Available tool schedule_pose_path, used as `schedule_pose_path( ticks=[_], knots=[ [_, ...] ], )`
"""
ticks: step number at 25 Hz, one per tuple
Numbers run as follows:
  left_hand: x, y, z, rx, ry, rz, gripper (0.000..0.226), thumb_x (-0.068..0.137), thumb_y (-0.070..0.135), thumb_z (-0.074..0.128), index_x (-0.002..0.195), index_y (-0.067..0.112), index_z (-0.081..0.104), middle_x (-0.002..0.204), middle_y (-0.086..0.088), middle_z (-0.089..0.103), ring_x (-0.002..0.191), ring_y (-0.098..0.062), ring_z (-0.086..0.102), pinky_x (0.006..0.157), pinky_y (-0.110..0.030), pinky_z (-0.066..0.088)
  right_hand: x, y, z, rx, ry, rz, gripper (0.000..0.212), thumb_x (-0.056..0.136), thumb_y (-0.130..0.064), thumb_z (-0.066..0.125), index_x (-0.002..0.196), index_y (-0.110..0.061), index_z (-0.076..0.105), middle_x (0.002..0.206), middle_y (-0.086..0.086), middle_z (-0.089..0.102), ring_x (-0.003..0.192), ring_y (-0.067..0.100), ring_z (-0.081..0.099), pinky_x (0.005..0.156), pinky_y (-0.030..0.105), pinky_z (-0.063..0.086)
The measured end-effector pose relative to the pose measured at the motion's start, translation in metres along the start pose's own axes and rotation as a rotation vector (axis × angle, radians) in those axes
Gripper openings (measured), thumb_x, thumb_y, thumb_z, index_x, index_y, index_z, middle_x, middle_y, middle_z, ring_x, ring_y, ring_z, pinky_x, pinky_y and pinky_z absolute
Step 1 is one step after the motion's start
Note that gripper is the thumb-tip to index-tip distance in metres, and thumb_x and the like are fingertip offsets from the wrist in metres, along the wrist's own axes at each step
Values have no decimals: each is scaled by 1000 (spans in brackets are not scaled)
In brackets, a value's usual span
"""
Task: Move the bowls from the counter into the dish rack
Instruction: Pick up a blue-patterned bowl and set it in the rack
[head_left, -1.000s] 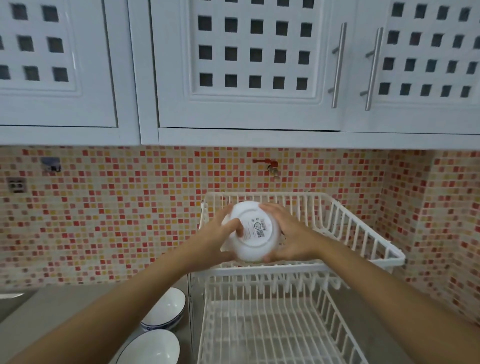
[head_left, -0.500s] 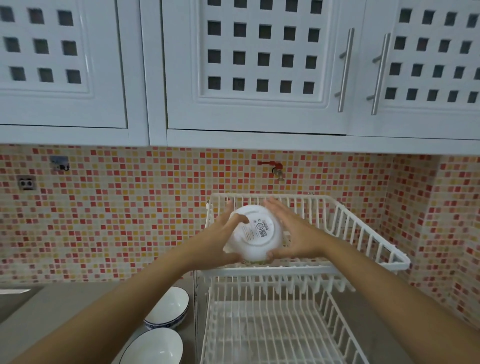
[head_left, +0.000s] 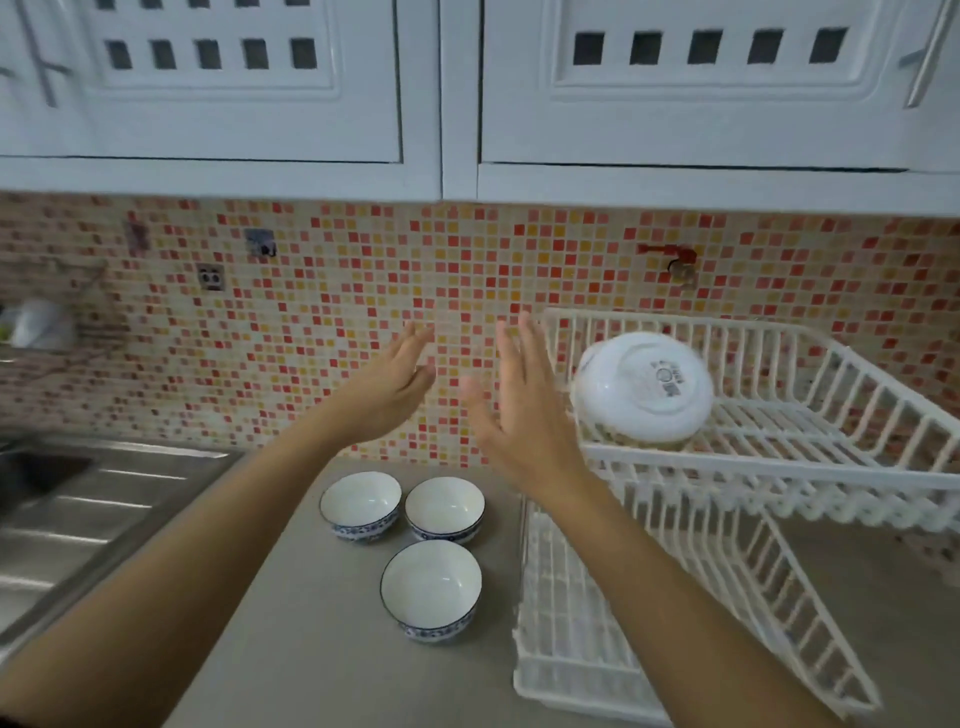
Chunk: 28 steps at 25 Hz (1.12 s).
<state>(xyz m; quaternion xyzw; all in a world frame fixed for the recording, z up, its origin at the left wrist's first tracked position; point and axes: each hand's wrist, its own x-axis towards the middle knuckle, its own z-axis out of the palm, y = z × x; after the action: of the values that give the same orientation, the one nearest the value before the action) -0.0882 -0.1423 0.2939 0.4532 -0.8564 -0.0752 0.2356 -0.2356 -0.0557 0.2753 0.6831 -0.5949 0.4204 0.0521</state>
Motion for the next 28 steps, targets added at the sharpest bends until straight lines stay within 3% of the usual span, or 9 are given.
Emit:
schedule_pose_path(
  ticks=[4,10,13,15,18,21,25,28],
  knots=[
    [-27,-71,23,-13,-128,-155,55,102,31,26,151,14,7,161,-8,0,148,-24,4,119,-39,10,-21,-12,74,-193,34,-26,65,98,-41,33,149,-4,16,159,15,5,148,28,0,116,35,3],
    [-60,-128,110,-18,-410,-287,57,102,28,27,150,5,7,160,-16,1,148,-31,6,120,-41,9,-60,27,161,-288,-271,195,69,97,-43,33,150,-5,10,159,15,-2,148,29,-6,119,41,8],
    [-69,-142,158,-68,-493,-288,57,102,25,30,148,-2,11,157,-23,9,145,-35,15,118,-41,16,-81,62,197,-371,-417,331,72,97,-44,34,150,-5,6,159,15,-4,147,30,-1,119,41,11],
    [-72,-149,189,-113,-509,-380,57,101,28,31,146,-4,16,155,-23,19,142,-34,26,115,-40,24,-96,84,219,-396,-492,451,74,96,-44,36,150,-4,5,159,15,0,146,31,9,117,40,18],
    [-78,-150,226,-165,-458,-611,55,101,35,30,140,-3,26,141,-27,42,129,-39,44,105,-41,36,-115,108,241,-391,-548,625,75,95,-45,39,148,-1,9,157,18,11,142,33,21,113,40,28],
    [-82,-150,252,-258,-451,-840,53,100,35,32,134,-5,34,130,-28,51,119,-42,52,93,-42,45,-126,118,256,-367,-574,764,76,94,-46,43,146,0,14,154,20,19,140,32,24,108,39,33],
    [-79,-155,267,-627,-372,-1055,33,88,6,37,116,-7,50,114,-27,60,90,-42,67,68,-45,61,-127,120,263,-407,-613,799,74,95,-47,39,144,4,17,150,23,26,138,31,28,106,38,37],
    [-83,-151,256,-720,-308,-1086,27,86,-3,32,108,-3,49,107,-27,60,52,-29,62,30,-22,49,-126,119,259,-418,-611,799,67,95,-43,39,141,4,24,145,21,35,134,31,34,106,38,39]
  ],
)
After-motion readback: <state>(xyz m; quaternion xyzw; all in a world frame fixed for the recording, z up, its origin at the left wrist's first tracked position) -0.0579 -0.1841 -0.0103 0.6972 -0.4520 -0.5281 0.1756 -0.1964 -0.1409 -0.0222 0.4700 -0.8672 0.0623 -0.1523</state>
